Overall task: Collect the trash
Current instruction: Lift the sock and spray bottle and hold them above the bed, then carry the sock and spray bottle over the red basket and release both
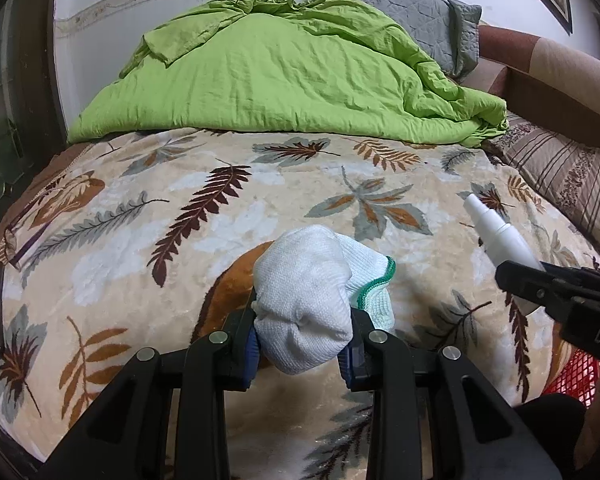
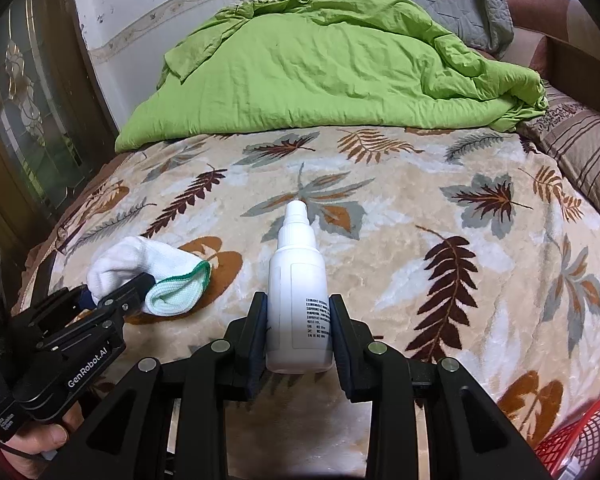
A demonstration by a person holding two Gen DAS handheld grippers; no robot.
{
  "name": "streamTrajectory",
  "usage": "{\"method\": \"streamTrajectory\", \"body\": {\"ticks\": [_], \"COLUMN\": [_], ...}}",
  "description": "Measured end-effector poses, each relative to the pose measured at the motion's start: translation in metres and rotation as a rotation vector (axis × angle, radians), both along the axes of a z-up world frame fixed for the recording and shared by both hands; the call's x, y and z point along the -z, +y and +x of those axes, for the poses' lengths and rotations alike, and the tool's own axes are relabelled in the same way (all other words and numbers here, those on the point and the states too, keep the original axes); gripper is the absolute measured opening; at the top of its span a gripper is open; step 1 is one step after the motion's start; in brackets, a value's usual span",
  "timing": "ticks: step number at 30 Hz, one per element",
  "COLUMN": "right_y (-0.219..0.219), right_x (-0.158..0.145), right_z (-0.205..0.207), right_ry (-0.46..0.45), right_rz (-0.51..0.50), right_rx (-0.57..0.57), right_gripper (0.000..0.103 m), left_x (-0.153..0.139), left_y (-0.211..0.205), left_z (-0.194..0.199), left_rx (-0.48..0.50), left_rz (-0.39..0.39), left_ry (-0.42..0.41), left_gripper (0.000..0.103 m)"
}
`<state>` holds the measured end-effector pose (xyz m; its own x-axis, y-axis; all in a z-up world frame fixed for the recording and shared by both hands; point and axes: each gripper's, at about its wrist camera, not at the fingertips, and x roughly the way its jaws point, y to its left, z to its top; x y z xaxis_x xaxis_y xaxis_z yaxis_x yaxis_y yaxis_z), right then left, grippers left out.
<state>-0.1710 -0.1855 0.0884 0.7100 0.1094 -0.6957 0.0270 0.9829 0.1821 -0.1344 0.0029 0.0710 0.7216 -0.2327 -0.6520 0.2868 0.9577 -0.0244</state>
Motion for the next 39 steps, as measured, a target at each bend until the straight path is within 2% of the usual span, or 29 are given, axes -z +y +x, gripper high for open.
{"method": "streamTrajectory", "body": {"ticks": [22, 30, 39], "right_y": [-0.017, -0.047, -0.089], "right_x": [-0.006, -0.020, -0.031], "right_z": [-0.022, -0.057, -0.111], "right_ry": [-0.014, -0.041, -0.048], "right_rz": [0.036, 0.072, 0.104], "right_rx": [0.032, 0.089, 0.189], "right_gripper": [0.033, 0.033, 0.033], "left_x": [-0.004, -0.024, -0.047], "left_y": [-0.004, -0.023, -0.072], "left_z": [-0.005, -0.023, -0.050], "left_rx": [0.014, 0.104, 0.252], "left_rz": [0.011, -0.028, -0.071], "left_ry": [-0.018, -0.042, -0.042], "left_gripper": [0.030, 0.030, 0.030]}}
